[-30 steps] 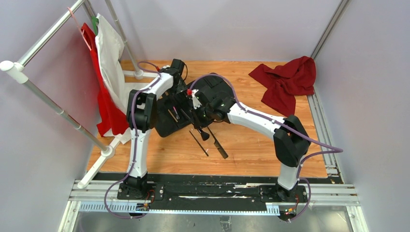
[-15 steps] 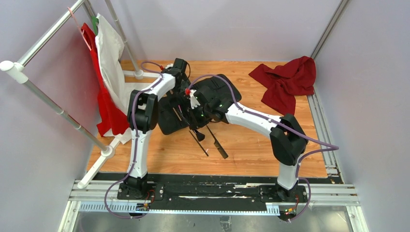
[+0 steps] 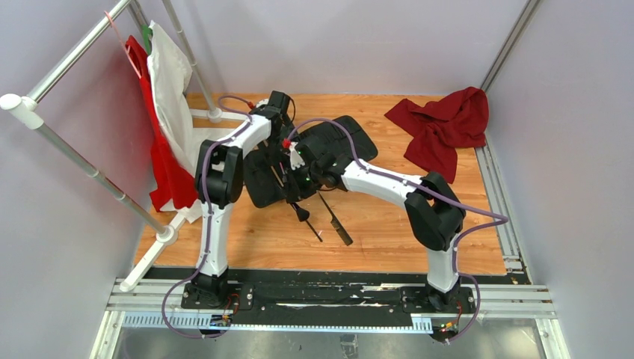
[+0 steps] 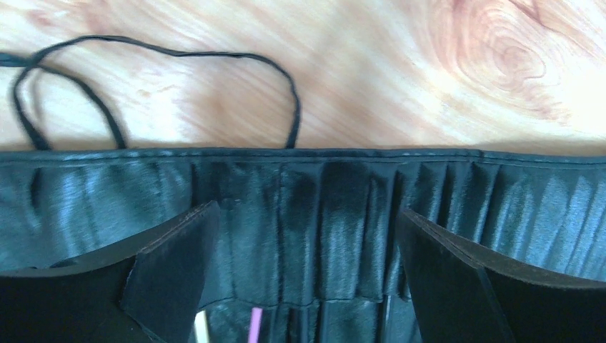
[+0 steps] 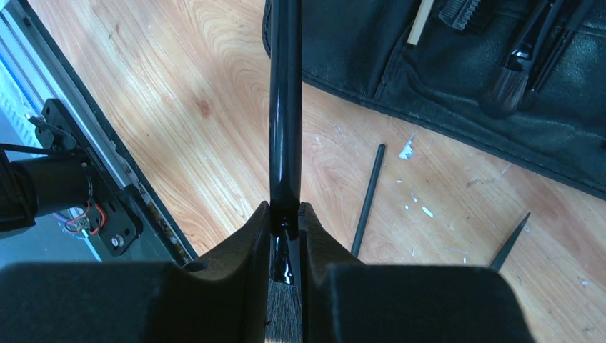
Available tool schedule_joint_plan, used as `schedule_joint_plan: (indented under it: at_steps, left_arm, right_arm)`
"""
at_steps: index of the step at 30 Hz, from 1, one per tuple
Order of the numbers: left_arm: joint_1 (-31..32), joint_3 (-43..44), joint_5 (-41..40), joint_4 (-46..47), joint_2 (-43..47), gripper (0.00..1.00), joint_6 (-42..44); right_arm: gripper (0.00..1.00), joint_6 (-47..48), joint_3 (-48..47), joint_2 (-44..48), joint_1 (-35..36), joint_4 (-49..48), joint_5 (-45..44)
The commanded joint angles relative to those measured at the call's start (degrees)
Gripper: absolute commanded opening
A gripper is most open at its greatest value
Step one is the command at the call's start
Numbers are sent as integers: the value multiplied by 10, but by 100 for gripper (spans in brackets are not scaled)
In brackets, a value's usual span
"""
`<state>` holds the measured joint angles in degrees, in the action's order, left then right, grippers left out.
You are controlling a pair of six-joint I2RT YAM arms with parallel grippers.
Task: Organize the makeup
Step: Place the makeup brush in the cosmetics bag.
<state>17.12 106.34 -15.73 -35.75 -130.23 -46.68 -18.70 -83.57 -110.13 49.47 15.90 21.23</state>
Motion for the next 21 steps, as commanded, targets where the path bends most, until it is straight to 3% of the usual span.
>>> schedule_joint_plan:
  at_steps: [1, 13, 21]
  left_arm:
    - [1, -10, -70, -36, 58, 98, 15]
    - [-1, -58, -202, -93, 142, 98, 13]
    - [-31, -116, -164, -59, 160, 98, 16]
  right_arm:
    - [1, -29, -31, -20, 0, -18, 13]
    - [1, -95, -108, -77, 16, 21, -38]
    - [1, -149, -149, -109, 23, 31, -61]
